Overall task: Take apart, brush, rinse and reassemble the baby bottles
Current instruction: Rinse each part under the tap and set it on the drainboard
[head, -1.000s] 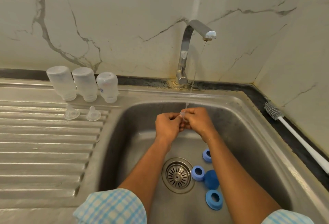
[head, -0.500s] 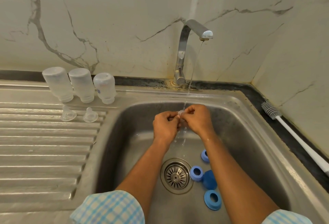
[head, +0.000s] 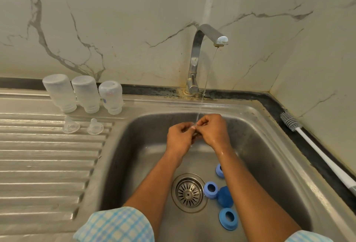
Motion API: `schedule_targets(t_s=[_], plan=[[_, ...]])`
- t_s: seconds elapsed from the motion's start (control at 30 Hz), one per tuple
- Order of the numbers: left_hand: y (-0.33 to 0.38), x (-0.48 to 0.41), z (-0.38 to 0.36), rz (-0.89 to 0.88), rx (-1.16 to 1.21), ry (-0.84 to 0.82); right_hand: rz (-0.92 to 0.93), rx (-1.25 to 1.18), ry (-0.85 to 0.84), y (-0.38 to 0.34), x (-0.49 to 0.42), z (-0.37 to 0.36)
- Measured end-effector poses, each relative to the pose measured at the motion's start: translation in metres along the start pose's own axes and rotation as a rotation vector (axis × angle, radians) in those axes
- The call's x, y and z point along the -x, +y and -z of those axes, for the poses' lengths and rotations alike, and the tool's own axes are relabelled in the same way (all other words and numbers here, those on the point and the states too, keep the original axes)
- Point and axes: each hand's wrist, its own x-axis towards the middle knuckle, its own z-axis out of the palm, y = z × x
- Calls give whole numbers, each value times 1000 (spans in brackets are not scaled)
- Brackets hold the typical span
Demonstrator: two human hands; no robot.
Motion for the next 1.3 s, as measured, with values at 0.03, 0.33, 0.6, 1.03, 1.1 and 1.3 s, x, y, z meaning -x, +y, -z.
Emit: schedule_targets(t_s=[0.03, 0.33, 0.6, 1.03, 1.1, 1.3], plan=[[0, 0, 0, 8, 19, 8, 14, -22, -30, 0, 0, 2], [3, -2, 6, -20, 65, 157, 72, -191, -126, -12, 6, 7], [3, -4, 4, -10, 38, 234, 81, -80, -178, -20, 12, 3], [10, -8, -5, 143, 316, 33, -46, -341, -122, -6, 4, 6], [10, -6, -6, 150, 283, -23, -75, -400, -43, -5, 3, 12], [14, -3, -6, 186, 307, -152, -94, -435, -35, -1, 2, 21]])
